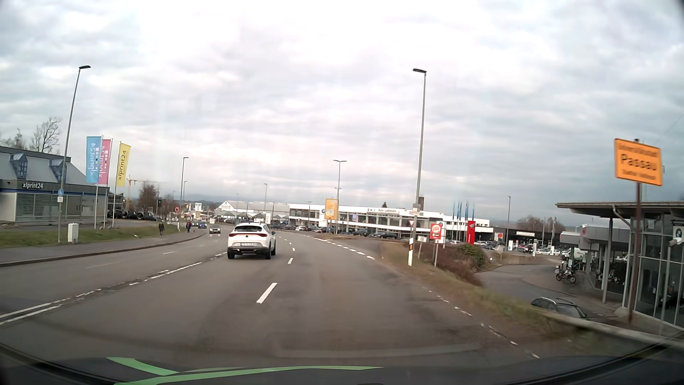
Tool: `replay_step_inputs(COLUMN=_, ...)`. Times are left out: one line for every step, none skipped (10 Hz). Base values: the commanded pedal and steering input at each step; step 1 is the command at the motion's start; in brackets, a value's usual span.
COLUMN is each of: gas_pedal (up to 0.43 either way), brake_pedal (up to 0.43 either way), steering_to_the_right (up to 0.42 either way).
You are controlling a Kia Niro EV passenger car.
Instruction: Follow the waypoints while adhering to traffic rules and regulations
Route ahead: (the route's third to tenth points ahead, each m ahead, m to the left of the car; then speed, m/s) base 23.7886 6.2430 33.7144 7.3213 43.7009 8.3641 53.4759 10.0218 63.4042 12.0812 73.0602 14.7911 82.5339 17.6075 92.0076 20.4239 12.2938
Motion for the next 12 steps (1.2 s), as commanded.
replay_step_inputs(gas_pedal=0.028, brake_pedal=0.0, steering_to_the_right=-0.017)
replay_step_inputs(gas_pedal=0.028, brake_pedal=0.0, steering_to_the_right=-0.017)
replay_step_inputs(gas_pedal=0.028, brake_pedal=0.0, steering_to_the_right=-0.017)
replay_step_inputs(gas_pedal=0.028, brake_pedal=0.0, steering_to_the_right=-0.017)
replay_step_inputs(gas_pedal=0.028, brake_pedal=0.0, steering_to_the_right=-0.016)
replay_step_inputs(gas_pedal=0.028, brake_pedal=0.0, steering_to_the_right=-0.016)
replay_step_inputs(gas_pedal=0.028, brake_pedal=0.0, steering_to_the_right=-0.016)
replay_step_inputs(gas_pedal=0.028, brake_pedal=0.0, steering_to_the_right=-0.015)
replay_step_inputs(gas_pedal=0.028, brake_pedal=0.0, steering_to_the_right=-0.015)
replay_step_inputs(gas_pedal=0.028, brake_pedal=0.0, steering_to_the_right=-0.015)
replay_step_inputs(gas_pedal=0.028, brake_pedal=0.0, steering_to_the_right=-0.015)
replay_step_inputs(gas_pedal=0.028, brake_pedal=0.0, steering_to_the_right=-0.015)
